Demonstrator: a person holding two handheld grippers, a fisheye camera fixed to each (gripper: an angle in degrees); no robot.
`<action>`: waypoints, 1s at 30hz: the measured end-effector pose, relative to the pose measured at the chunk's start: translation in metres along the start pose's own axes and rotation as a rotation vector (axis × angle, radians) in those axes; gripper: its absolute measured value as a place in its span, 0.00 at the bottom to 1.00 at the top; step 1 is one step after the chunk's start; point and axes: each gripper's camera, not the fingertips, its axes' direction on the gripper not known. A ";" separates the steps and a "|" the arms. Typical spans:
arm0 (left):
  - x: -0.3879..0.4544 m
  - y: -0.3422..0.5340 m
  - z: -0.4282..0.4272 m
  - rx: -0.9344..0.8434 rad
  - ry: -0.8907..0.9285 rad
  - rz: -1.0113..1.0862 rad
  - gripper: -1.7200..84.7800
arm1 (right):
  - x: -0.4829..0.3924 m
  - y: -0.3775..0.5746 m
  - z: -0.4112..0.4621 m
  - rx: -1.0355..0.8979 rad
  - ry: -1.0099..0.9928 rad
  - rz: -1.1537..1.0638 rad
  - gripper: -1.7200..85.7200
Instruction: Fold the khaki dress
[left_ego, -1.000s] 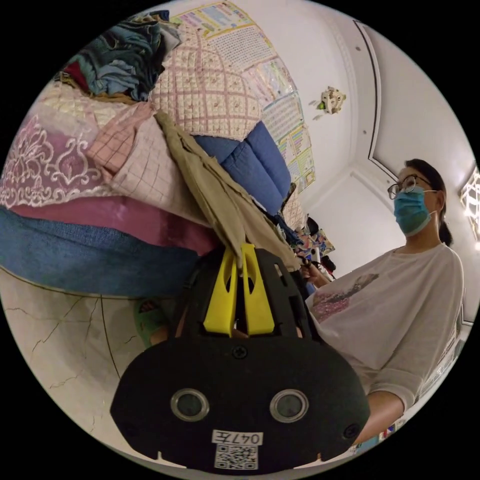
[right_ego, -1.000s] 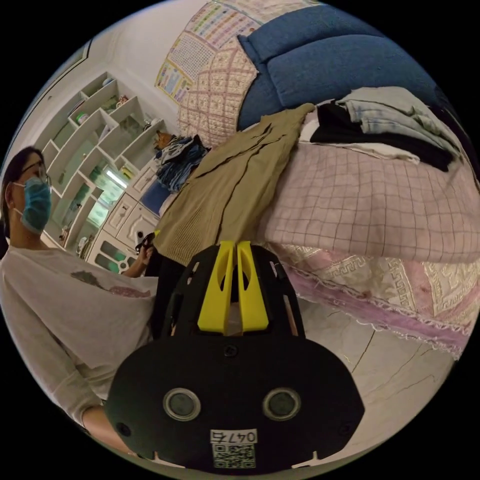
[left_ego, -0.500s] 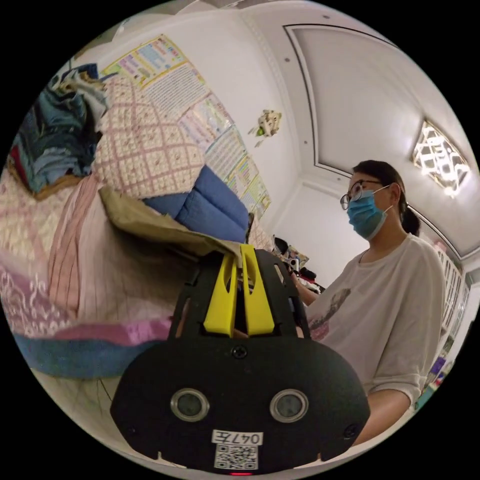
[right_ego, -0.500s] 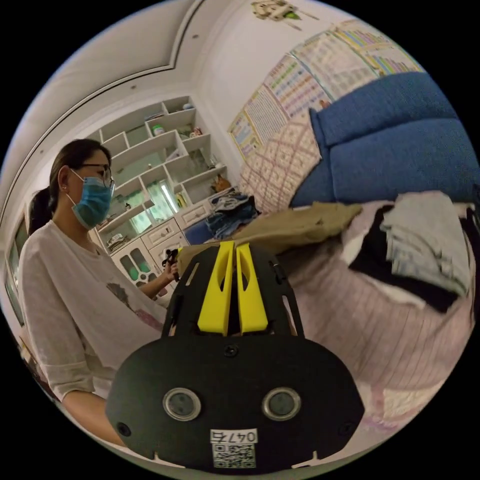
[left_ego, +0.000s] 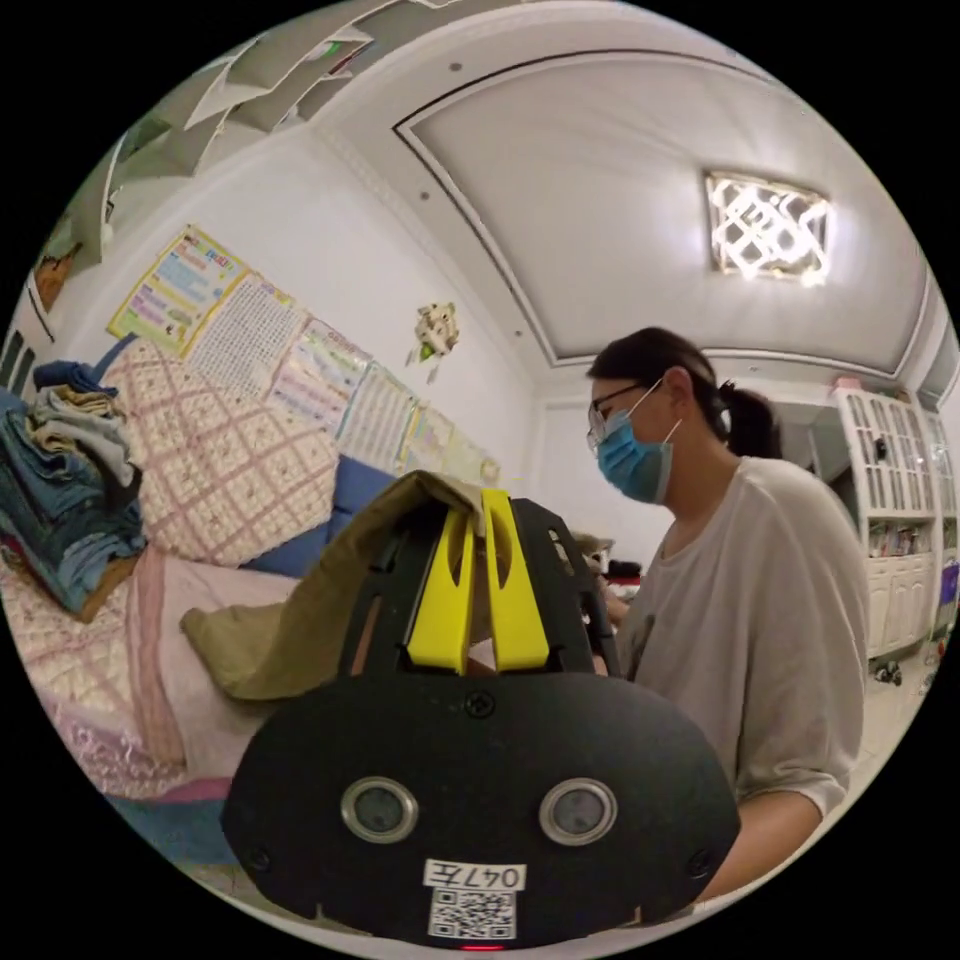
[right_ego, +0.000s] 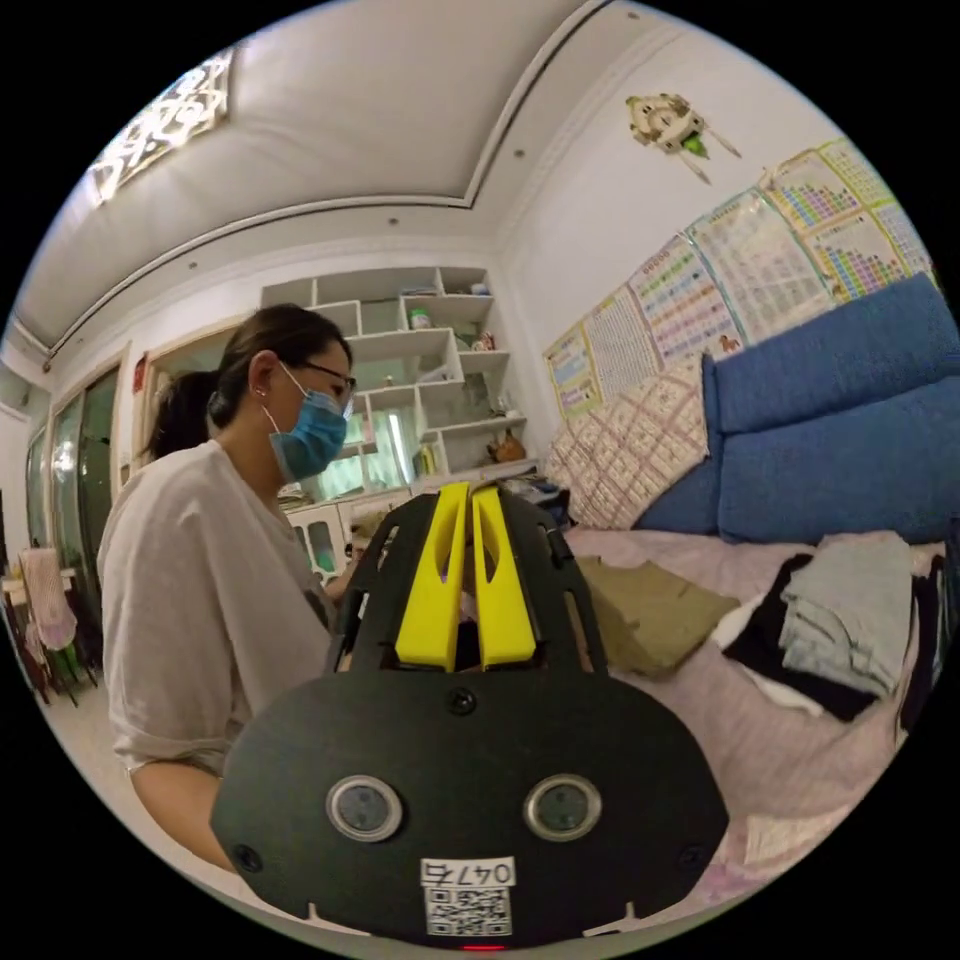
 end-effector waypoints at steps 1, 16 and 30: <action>-0.005 0.003 0.016 -0.055 -0.034 -0.026 0.01 | 0.014 0.002 0.008 -0.051 0.024 0.050 0.01; -0.394 0.031 0.294 -0.273 -0.375 -0.923 0.01 | 0.423 0.029 0.189 0.019 0.163 1.051 0.01; -0.431 0.037 0.300 -0.139 -0.615 -0.878 0.15 | 0.432 -0.185 0.258 -0.099 0.455 0.755 0.11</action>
